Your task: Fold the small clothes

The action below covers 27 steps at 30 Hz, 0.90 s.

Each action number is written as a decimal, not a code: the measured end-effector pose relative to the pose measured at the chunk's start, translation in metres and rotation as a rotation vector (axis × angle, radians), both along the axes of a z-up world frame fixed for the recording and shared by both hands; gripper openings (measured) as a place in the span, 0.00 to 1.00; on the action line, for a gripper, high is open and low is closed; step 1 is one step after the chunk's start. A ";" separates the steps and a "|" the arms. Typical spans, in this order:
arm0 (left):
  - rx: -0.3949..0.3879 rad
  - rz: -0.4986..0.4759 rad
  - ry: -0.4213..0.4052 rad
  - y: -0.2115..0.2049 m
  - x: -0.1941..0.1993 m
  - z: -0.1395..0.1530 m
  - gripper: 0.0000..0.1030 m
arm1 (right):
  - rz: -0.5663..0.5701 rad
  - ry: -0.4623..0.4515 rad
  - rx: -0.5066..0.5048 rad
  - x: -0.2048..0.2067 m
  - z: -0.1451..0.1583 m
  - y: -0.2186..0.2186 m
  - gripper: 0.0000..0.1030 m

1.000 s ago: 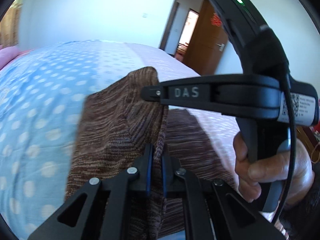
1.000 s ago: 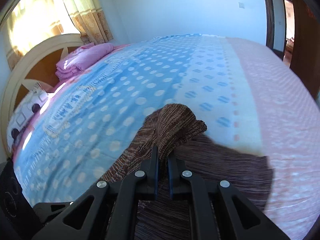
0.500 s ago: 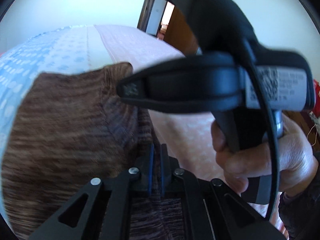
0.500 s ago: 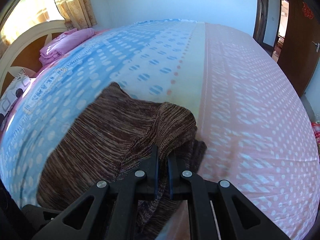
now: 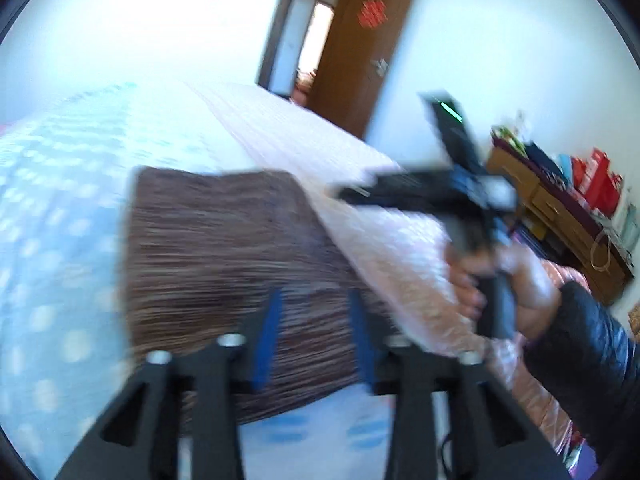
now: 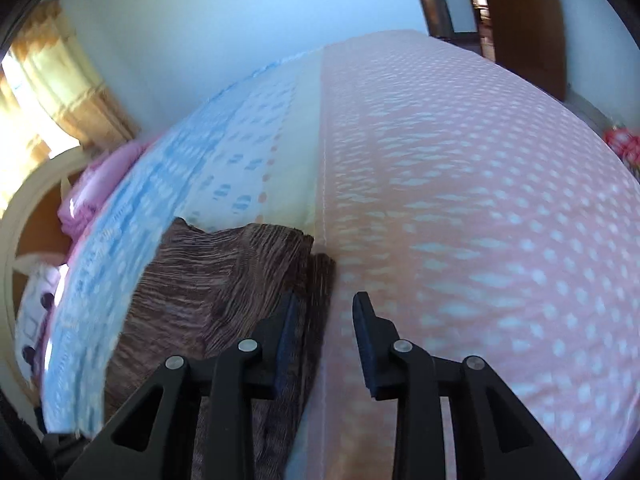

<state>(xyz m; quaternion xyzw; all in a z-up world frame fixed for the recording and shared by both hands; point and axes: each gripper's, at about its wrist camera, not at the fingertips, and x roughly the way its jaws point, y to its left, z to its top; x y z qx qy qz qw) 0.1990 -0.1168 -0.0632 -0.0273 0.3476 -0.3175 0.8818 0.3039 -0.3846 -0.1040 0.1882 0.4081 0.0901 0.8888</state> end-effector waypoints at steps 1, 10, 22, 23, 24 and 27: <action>-0.004 0.034 -0.013 0.011 0.005 -0.001 0.48 | 0.001 -0.006 0.015 -0.012 0.001 0.000 0.29; 0.013 0.284 0.100 0.067 0.031 -0.030 0.48 | 0.039 -0.005 0.168 -0.120 -0.010 0.040 0.45; 0.014 0.310 0.123 0.083 0.020 -0.029 0.48 | 0.126 0.069 0.009 -0.112 -0.027 0.091 0.08; 0.015 0.304 0.116 0.081 0.022 -0.026 0.48 | 0.128 0.053 -0.024 -0.114 -0.021 0.090 0.08; 0.019 0.299 0.104 0.079 0.023 -0.023 0.48 | 0.131 0.028 -0.064 -0.116 -0.012 0.089 0.08; 0.059 0.282 0.066 0.069 0.031 -0.016 0.48 | 0.139 -0.017 -0.122 -0.124 0.012 0.075 0.07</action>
